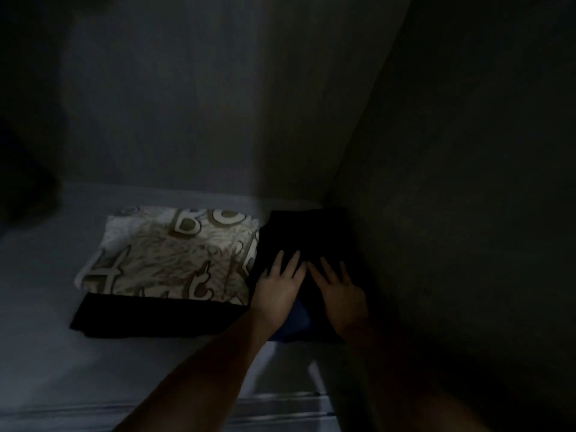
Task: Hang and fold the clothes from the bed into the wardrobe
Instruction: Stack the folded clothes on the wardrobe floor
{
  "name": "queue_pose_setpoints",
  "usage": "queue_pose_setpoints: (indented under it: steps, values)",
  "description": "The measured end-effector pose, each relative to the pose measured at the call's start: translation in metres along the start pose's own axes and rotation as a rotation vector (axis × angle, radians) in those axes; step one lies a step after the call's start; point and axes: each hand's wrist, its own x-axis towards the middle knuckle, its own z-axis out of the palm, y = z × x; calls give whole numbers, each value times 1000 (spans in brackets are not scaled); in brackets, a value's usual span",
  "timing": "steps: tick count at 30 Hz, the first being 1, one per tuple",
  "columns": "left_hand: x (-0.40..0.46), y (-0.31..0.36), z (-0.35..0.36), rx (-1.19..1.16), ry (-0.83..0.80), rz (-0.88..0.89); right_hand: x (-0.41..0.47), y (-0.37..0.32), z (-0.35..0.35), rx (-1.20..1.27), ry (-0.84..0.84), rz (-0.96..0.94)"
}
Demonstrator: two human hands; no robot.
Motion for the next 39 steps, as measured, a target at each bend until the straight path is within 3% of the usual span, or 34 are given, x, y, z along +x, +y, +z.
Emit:
queue_pose_setpoints:
  steps: [4, 11, 15, 18, 24, 26, 28, 33, 39]
  values:
    - [-34, 3, 55, 31, -66, 26, -15, -9, 55, -5, -116, 22]
    - [-45, 13, 43, 39, -161, 48, -28, -12, 45, 61, -180, 22]
    - [-63, 26, 38, -15, -40, 40, -51, -8, 54, 70, -147, 31]
    - [-72, 33, 54, 28, -239, 43, -58, -7, 67, 93, -207, 34]
    - [-62, 37, 48, 71, -411, 6, -51, -9, 66, 2, -340, 19]
    - [-58, 29, 23, 77, -479, 52, -49, -10, 44, -36, -423, 25]
    - [-53, 21, -21, 48, -445, 85, -48, -12, 3, -54, -421, 25]
    - [-52, 27, -161, 24, -184, -41, -54, -25, -131, 91, -106, 13]
    - [-70, 48, -336, -5, 11, -176, -97, -32, -294, 181, 54, 37]
